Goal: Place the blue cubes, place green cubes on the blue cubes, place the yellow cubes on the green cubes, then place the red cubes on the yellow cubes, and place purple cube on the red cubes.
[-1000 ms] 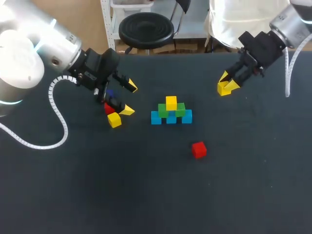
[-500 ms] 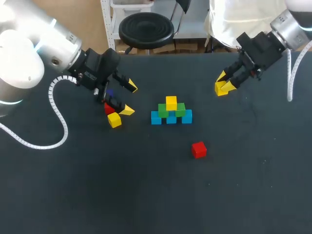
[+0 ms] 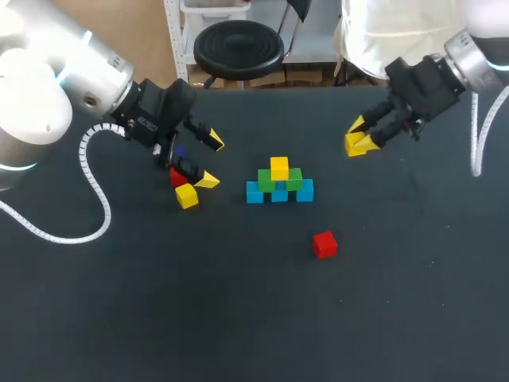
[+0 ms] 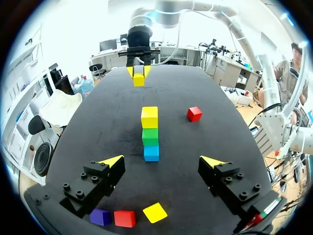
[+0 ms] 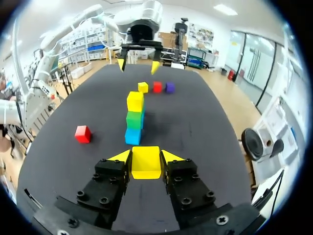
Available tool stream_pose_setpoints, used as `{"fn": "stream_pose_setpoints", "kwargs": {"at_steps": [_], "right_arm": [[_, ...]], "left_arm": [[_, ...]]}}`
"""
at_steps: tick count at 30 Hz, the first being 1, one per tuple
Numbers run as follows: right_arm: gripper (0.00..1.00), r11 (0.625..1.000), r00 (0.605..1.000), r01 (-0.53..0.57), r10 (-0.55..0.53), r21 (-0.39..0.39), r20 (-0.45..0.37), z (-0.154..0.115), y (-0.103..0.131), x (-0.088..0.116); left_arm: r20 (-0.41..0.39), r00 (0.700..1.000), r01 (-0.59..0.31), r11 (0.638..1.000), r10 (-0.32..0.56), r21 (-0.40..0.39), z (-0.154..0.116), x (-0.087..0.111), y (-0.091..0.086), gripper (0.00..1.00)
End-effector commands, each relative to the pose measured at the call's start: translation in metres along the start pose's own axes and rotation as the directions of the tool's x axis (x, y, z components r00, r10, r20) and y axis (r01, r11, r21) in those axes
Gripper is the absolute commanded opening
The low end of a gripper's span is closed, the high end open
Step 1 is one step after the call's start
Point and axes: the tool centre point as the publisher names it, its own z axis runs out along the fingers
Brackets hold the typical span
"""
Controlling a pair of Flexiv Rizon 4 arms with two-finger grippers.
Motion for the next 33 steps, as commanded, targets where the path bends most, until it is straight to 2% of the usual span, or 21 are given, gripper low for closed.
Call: {"fn": "stream_pose_setpoints", "kwargs": {"at_steps": [1, 4, 8, 9, 12, 16, 33], "right_arm": [[0.00, 0.980, 0.999, 0.022, -0.014, 0.196, -0.039, 0.015, 0.009, -0.026], [0.00, 0.979, 0.999, 0.039, -0.033, 0.200, -0.032, 0.020, 0.012, -0.037], [0.00, 0.977, 0.999, 0.035, -0.033, 0.212, -0.013, 0.022, 0.014, -0.043], [0.00, 0.973, 0.999, 0.033, -0.038, 0.228, 0.017, 0.021, 0.015, -0.044], [0.00, 0.970, 1.000, 0.010, -0.015, 0.242, 0.019, 0.021, 0.018, -0.047], [0.00, 0.975, 0.999, -0.017, 0.009, 0.222, 0.038, 0.027, 0.020, -0.054], [0.00, 0.977, 0.999, -0.018, 0.009, 0.213, 0.044, 0.028, 0.020, -0.054]], "left_arm": [[0.004, 1.000, -0.003, 1.000, 0.003, -0.002, 0.000, 0.001, -0.001, 1.00], [0.004, 1.000, -0.003, 1.000, 0.003, -0.002, 0.000, 0.001, -0.001, 1.00], [0.004, 1.000, -0.003, 1.000, 0.003, -0.002, 0.000, 0.001, -0.001, 1.00], [0.004, 1.000, -0.003, 1.000, 0.003, -0.002, 0.000, 0.001, -0.001, 1.00], [0.004, 1.000, -0.003, 1.000, 0.003, -0.002, 0.000, 0.001, -0.001, 1.00], [0.004, 1.000, -0.003, 1.000, 0.003, -0.002, 0.000, 0.001, -0.001, 1.00], [0.004, 1.000, -0.003, 1.000, 0.003, -0.002, 0.000, 0.001, -0.001, 1.00]]}}
